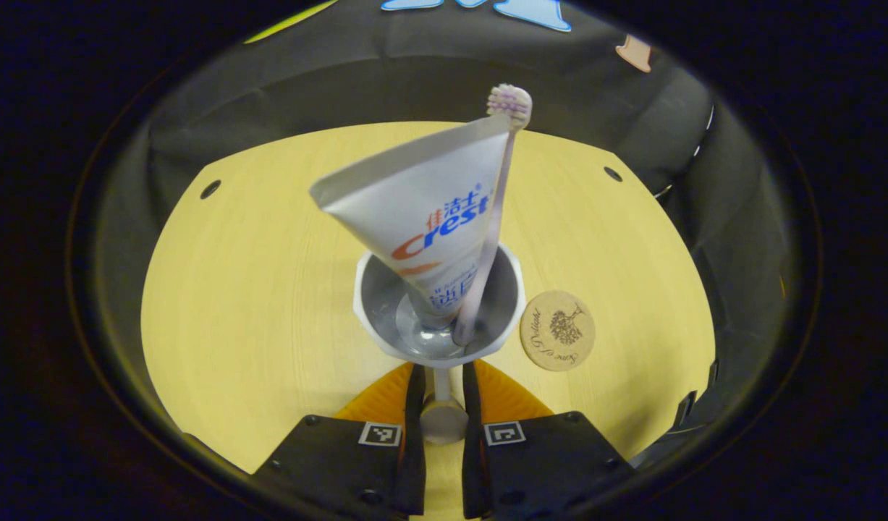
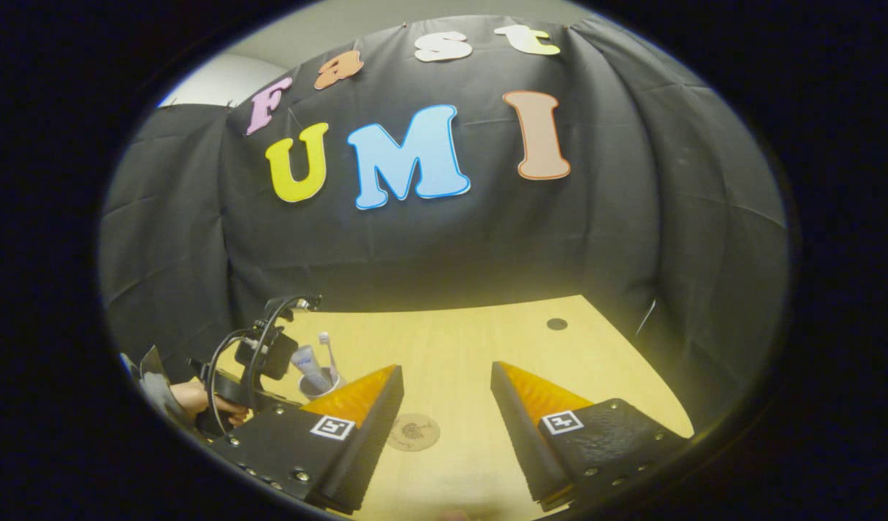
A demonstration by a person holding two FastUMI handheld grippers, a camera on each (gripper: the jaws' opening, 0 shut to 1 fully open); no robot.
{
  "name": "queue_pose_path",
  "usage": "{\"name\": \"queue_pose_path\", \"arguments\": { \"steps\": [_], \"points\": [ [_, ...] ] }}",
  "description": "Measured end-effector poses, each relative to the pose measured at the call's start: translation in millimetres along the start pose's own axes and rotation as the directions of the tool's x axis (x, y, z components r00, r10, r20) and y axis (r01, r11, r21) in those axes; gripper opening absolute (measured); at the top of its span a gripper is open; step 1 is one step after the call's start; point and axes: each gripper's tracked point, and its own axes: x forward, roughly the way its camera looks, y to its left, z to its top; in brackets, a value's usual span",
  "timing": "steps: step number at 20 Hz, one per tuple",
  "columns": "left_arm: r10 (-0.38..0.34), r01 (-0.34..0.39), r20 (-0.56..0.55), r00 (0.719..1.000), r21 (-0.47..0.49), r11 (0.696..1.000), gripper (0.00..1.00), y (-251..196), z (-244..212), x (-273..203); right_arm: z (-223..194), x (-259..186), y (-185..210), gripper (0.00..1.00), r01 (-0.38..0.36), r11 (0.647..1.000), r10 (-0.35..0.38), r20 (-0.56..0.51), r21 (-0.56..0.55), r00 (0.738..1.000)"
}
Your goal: Put the toothbrush and toothpaste on the desktop into the cup, then pick up the cup and place it on the coaster on the desktop.
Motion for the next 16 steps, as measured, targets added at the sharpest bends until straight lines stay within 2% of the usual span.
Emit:
{"name": "queue_pose_path", "arguments": {
  "steps": [11, 15, 16],
  "points": [
    [-0.099, 0.101, -0.021, 0.995, 0.118, 0.988, 0.27, -94, 18, 2, -3, -14, -23, 0.79, 0.035, 0.999, -0.035, 0.003, 0.019, 0.999],
    [-0.110, 0.114, -0.036, 0.993, 0.136, 0.984, 0.26, -111, 39, 4, -4, -21, -36, 0.79, 0.054, 0.998, -0.054, 0.003, 0.025, 0.999],
    [-0.109, 0.113, -0.039, 0.993, 0.140, 0.984, 0.27, -112, 28, 10, -4, -22, -38, 0.79, 0.056, 0.998, -0.056, 0.001, 0.029, 0.998]
  ]
}}
